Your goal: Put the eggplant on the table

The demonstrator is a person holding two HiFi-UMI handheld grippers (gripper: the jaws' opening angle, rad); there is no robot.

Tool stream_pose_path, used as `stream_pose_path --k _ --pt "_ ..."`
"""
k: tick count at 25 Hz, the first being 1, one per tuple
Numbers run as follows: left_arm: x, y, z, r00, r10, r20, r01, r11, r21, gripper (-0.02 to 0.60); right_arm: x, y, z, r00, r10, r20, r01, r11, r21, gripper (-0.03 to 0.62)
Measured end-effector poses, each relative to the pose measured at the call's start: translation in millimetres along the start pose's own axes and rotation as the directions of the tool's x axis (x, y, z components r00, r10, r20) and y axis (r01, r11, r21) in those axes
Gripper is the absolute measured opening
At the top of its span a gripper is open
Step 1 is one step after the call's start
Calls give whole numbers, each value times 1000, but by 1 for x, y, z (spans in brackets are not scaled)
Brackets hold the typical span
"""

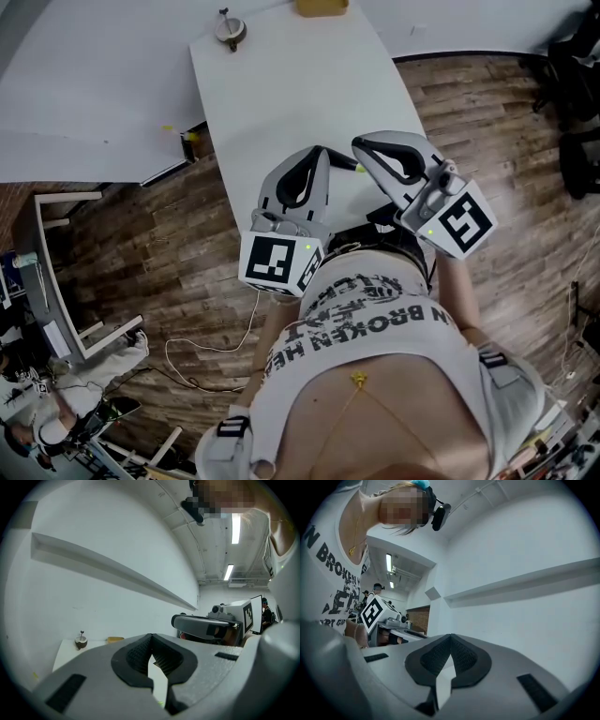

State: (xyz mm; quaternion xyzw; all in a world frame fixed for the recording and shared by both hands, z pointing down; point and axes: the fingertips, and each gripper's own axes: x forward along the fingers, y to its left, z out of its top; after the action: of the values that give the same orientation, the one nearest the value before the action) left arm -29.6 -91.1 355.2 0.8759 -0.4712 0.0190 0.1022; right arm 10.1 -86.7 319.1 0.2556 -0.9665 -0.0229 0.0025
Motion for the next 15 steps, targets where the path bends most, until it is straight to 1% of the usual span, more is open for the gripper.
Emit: stream_pose_path --k 8,15 --pt "0 -5 -1 1000 -9 -4 9 1000 3 -2 -4 -1 2 1000 -11 11 11 1000 7 8" --pt "3 0 -1 1000 -2 -8 2 1000 -5 -2 0 -6 1 1000 -13 13 13 1000 10 8"
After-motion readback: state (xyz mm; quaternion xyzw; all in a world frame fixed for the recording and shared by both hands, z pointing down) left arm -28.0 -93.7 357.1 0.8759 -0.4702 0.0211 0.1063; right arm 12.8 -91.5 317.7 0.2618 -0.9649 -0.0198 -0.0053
